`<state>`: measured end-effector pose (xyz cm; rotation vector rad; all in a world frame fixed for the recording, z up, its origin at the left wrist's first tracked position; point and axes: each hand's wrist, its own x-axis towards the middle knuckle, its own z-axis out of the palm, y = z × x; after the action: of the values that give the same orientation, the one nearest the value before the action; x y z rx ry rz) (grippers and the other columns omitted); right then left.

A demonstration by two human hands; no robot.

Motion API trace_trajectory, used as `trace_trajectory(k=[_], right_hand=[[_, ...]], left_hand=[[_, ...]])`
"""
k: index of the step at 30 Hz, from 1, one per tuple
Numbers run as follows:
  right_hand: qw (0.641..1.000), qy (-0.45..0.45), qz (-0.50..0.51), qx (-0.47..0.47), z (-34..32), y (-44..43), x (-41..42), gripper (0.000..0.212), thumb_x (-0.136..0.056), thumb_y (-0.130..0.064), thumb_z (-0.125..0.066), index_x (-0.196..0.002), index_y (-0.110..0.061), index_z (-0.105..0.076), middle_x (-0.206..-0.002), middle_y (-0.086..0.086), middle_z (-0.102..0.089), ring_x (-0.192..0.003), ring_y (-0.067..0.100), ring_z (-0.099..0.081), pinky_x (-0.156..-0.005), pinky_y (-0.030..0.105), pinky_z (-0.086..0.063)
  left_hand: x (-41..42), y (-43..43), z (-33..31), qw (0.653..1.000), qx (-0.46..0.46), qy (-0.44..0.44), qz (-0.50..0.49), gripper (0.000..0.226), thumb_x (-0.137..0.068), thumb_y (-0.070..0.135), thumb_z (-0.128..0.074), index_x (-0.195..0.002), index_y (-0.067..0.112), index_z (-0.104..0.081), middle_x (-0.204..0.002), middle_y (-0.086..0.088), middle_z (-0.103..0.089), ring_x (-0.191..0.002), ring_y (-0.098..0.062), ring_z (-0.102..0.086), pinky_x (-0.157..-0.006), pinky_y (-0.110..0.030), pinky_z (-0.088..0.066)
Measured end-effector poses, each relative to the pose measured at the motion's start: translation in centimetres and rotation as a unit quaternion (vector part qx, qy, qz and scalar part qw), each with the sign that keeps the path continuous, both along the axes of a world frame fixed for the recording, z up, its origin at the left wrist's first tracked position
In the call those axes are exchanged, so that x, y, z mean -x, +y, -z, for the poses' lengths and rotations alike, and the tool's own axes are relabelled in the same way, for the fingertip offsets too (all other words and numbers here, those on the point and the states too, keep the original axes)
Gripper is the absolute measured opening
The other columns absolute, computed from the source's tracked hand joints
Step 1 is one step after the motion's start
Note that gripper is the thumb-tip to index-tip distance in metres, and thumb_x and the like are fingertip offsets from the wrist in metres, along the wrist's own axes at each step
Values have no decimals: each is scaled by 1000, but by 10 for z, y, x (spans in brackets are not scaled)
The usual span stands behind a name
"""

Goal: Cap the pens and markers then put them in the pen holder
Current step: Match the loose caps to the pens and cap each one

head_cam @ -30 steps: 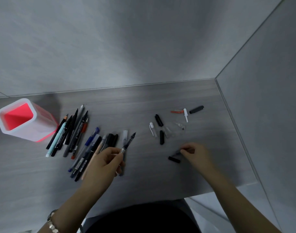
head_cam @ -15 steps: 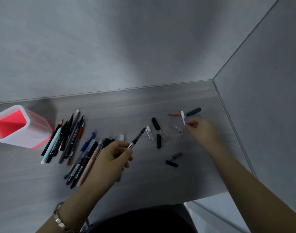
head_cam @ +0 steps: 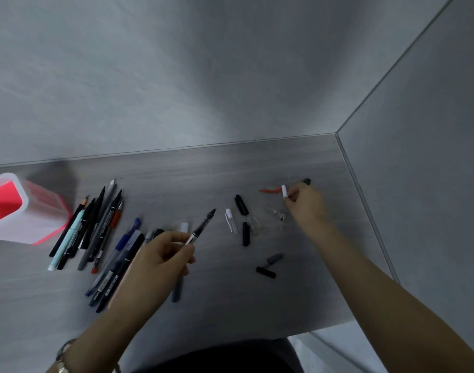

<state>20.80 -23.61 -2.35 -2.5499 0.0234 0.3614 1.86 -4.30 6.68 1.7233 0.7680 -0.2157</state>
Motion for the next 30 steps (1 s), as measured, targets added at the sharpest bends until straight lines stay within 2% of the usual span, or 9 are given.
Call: trace_trajectory(k=[8,10,15,18,20,23,25,28,30], right_hand=[[999,32,-30,-8,1,-9,8,13,-81,-8,-62,-89,3,-61,-96,20,-69,-92,34,-62,-76,34,-46],[998,39,-45,3,-1,-6,9,12,-82,-8,-61,-89,2,-60,-98,20,-68,-93,34,-62,-78,35,-46],[995,29,-76,50,-8,8,10,17,-90,-15,-51,-96,-3,-61,-108,18,-63,-99,33,-59,-75,30,-41],[997,2,-67,25,-10,18,12,13,-84,-10,-57,-95,-4,-63,-108,17,-63,-97,31,-60,-81,35,-48],[995,13,-94,-10,-11,25,18,14,-82,-10,-61,-93,-2,-64,-104,15,-67,-94,27,-63,-82,34,-50],[989,15,-141,-34,-17,36,33,19,-80,-19,-67,-90,-3,-66,-96,10,-69,-85,20,-62,-80,30,-51],[985,21,-168,-37,-18,46,46,24,-80,-28,-66,-93,-8,-65,-92,7,-69,-84,19,-62,-79,35,-52],[978,27,-207,25,-15,62,61,30,-87,-39,-52,-102,-14,-57,-95,6,-68,-87,24,-63,-76,38,-52],[971,-1,-225,82,-13,71,64,27,-89,-36,-48,-105,-15,-53,-97,8,-69,-88,28,-62,-70,34,-49]], left_hand=[[5,5,2,1000,1,12,-11,14,-88,9,-53,-81,20,-58,-70,-5,-62,-60,-15,-54,-57,-25,-42],[6,5,2,1000,2,13,-8,13,-88,10,-52,-82,21,-58,-70,-4,-61,-60,-14,-54,-57,-24,-42],[9,6,2,1000,-1,15,5,13,-89,13,-51,-84,23,-57,-73,-3,-62,-63,-14,-56,-60,-24,-43],[12,6,1,1000,4,17,3,13,-89,13,-50,-84,23,-56,-73,-3,-62,-64,-14,-56,-61,-24,-43],[13,7,0,1000,8,17,2,13,-89,14,-50,-84,24,-56,-73,-3,-61,-63,-13,-55,-60,-23,-43],[14,7,-1,1000,7,13,-6,14,-89,14,-51,-82,25,-56,-71,-2,-61,-60,-11,-55,-58,-21,-42],[16,7,0,1000,10,14,-12,15,-89,13,-52,-81,25,-56,-70,-1,-61,-60,-11,-55,-58,-22,-42],[19,9,1,999,22,20,-18,14,-89,13,-52,-83,24,-57,-71,-2,-61,-61,-11,-55,-58,-22,-42],[21,10,2,999,28,23,-16,13,-89,14,-51,-85,25,-57,-72,-1,-61,-61,-9,-55,-57,-18,-42]])
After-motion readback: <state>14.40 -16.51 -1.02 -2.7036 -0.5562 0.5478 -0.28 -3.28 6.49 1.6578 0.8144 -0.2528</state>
